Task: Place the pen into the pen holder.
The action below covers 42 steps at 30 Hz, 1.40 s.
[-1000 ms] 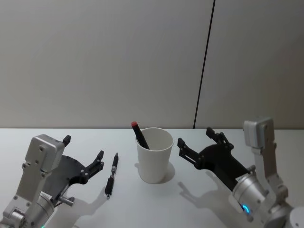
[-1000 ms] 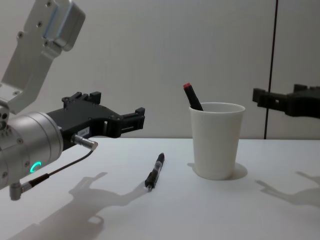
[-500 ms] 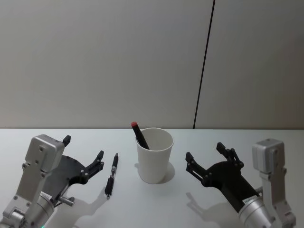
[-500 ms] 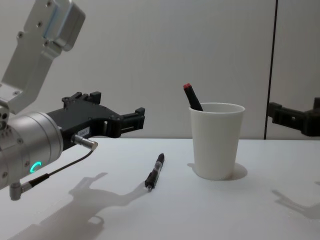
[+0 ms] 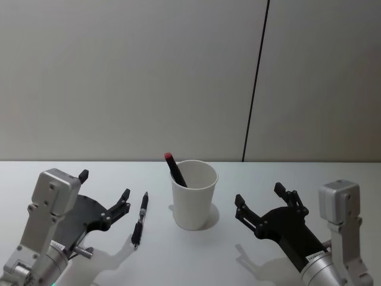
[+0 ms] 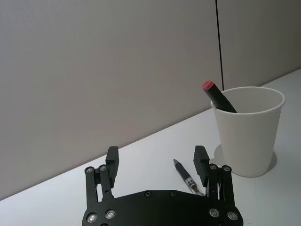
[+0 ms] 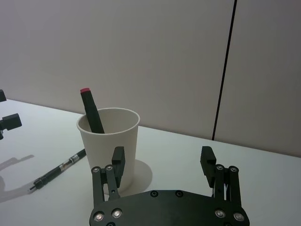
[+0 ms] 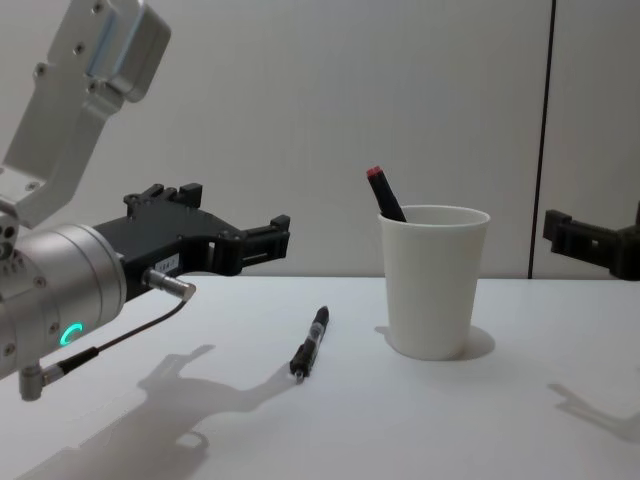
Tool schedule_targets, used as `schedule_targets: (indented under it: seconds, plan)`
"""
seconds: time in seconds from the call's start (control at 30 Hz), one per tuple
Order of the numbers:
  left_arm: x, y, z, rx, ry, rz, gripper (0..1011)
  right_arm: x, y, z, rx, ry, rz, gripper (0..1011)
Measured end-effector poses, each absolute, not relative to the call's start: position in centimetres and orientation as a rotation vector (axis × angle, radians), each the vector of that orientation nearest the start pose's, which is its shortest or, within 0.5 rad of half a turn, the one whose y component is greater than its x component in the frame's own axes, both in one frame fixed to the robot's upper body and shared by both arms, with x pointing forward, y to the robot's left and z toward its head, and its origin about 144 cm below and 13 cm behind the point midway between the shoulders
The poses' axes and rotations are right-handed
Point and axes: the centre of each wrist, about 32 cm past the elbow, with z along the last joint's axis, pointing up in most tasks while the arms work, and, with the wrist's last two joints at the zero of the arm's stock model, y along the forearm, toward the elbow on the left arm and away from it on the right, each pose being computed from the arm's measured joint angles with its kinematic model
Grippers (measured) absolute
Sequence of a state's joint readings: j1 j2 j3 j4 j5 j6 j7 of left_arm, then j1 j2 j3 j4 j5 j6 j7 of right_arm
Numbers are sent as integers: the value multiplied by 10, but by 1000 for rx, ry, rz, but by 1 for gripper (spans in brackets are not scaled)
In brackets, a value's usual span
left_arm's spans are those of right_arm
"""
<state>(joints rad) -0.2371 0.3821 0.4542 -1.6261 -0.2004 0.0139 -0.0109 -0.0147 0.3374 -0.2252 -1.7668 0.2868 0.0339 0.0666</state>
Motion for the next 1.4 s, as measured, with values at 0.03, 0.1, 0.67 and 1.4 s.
schedule_targets:
  seconds: [0.03, 0.1, 0.67, 1.4]
  plan:
    - [492, 198, 1204, 61, -267, 1124, 1002, 443, -237, 1189, 26, -76, -1230, 1001]
    - [492, 198, 1204, 61, -268, 1124, 1002, 443, -237, 1189, 26, -76, -1230, 1001]
    - [492, 198, 1204, 61, -268, 1124, 1002, 443, -237, 1189, 26, -75, -1229, 1001]
    - [492, 198, 1204, 61, -268, 1124, 1002, 443, -237, 1189, 26, -75, -1229, 1001]
